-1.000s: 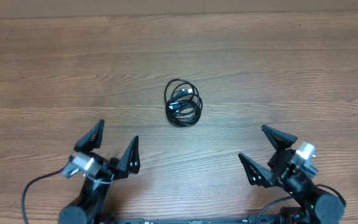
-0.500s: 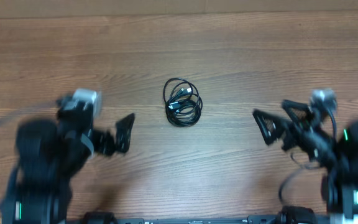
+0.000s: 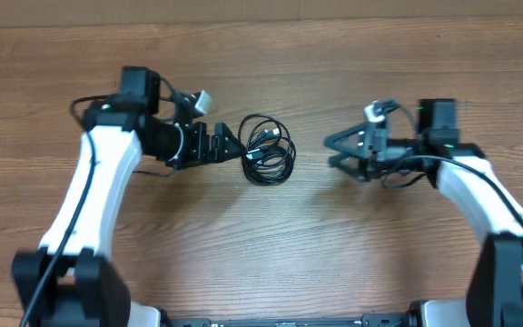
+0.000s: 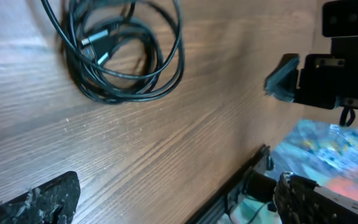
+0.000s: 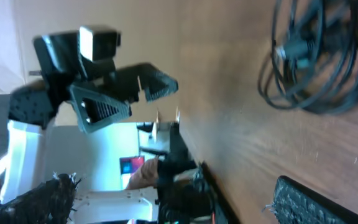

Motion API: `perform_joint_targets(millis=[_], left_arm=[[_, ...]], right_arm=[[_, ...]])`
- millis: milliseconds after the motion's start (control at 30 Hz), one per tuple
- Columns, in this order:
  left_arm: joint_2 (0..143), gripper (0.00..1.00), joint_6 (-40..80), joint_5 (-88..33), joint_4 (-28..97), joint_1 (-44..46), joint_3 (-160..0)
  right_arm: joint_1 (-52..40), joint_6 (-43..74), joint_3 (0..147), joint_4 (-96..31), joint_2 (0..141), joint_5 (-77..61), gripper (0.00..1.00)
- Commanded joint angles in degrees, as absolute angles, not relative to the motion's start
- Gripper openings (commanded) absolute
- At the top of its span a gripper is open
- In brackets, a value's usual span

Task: Untangle cables
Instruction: 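Move both grippers inward toward the black cable coil, then grasp opposite sides of the black cable coil with both grippers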

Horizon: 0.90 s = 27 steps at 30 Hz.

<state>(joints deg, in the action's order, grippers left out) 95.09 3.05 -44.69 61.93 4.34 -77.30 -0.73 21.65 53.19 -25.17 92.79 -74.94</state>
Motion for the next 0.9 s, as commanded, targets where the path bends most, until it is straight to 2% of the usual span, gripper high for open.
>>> perform_joint_targets(millis=[0,167,267,400,500,600,667,867], left_arm=[[100.84,0.99,3.88,-47.42,62.11,6.11,-78.54],[106.76,1.0,3.88,-46.48,61.14,6.87,-78.54],[110.39,1.0,3.88,-40.38,60.84,6.87,-78.54],[113.16,1.0,3.88,-38.5,60.82,6.87,-78.54],[114.48,1.0,3.88,-38.52,60.8,6.87,-78.54],[114.96,0.99,3.88,-38.52,60.84,6.9,-78.54],[114.98,1.0,3.86,-38.5,60.84,6.9,-78.54],[114.98,1.0,5.23,-38.52,60.49,6.9,-78.54]], right_arm=[[-4.21,27.68,54.11,-25.17,94.65,-65.43,1.0],[-8.38,38.17,54.11,-25.04,94.65,-46.76,1.0],[-11.99,43.16,54.08,-23.92,94.65,-34.5,1.0],[-16.8,43.99,54.08,-17.65,94.65,-31.46,0.99],[-19.86,44.99,54.08,-14.13,94.65,-26.39,0.9],[-22.04,52.21,54.08,-13.93,94.65,-17.78,0.89],[-22.9,52.95,54.08,-13.96,94.65,-14.52,0.87],[-23.73,56.34,54.06,-13.13,96.07,-13.04,0.83]])
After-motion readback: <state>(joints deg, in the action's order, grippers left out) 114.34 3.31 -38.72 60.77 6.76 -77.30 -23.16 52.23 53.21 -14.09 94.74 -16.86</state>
